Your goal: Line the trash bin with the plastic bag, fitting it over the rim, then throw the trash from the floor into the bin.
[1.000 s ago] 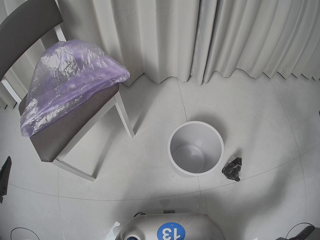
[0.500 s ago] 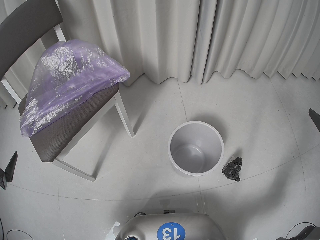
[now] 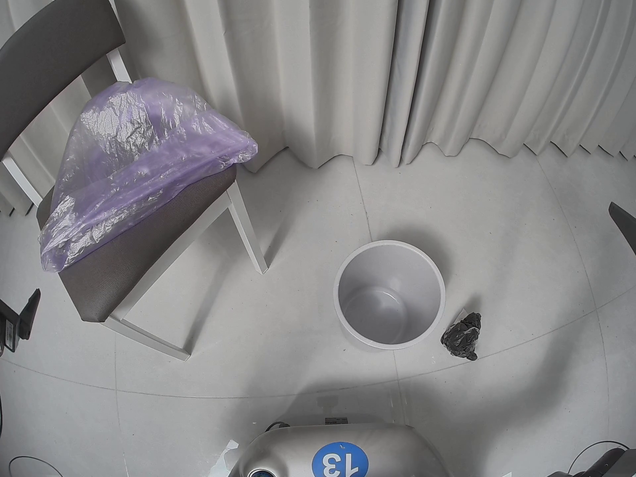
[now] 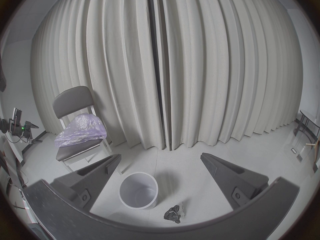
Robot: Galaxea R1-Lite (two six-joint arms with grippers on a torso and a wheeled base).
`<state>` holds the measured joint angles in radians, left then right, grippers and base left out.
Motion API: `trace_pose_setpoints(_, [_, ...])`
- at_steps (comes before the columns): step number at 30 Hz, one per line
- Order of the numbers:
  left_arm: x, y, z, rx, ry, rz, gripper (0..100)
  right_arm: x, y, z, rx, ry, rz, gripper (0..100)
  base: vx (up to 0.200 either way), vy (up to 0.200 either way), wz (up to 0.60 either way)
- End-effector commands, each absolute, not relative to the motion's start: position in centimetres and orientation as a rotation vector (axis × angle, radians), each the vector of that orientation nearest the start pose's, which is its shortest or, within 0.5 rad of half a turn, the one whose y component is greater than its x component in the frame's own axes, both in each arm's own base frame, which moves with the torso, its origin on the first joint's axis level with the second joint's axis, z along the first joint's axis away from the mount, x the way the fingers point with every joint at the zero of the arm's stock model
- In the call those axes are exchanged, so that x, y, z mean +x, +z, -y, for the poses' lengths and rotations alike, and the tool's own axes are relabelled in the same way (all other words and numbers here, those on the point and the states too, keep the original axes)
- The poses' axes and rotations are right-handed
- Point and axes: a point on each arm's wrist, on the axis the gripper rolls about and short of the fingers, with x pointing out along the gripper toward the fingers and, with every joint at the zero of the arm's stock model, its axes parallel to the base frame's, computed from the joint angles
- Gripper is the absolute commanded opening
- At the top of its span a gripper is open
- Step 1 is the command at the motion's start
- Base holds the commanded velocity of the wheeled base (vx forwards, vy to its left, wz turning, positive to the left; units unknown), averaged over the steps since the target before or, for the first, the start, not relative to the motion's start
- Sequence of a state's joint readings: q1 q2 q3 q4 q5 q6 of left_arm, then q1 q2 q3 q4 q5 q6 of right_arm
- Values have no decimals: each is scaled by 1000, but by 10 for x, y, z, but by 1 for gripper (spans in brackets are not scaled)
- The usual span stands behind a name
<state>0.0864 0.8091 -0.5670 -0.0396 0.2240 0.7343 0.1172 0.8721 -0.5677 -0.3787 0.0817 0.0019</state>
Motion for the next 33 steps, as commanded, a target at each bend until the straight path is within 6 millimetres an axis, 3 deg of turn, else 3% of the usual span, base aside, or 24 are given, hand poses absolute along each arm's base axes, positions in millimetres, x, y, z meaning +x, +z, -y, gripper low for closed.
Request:
trace_pose_setpoints(1, [98, 227, -14, 743, 206, -366, 100, 99, 257, -14, 4, 201, 70, 100, 0, 0, 0])
trace_pose_setpoints(14, [149, 219, -18, 749, 208, -397, 100, 109, 254, -15, 5, 199, 41, 100, 0, 0, 0])
trace_pose_setpoints(26, [171, 211, -21, 764, 221, -464, 100, 115, 257, -15, 10, 197, 77, 100, 0, 0, 0])
trace_pose_setpoints(33, [198, 205, -33, 758, 275, -476, 100, 116, 258, -15, 12, 192, 82, 100, 0, 0, 0])
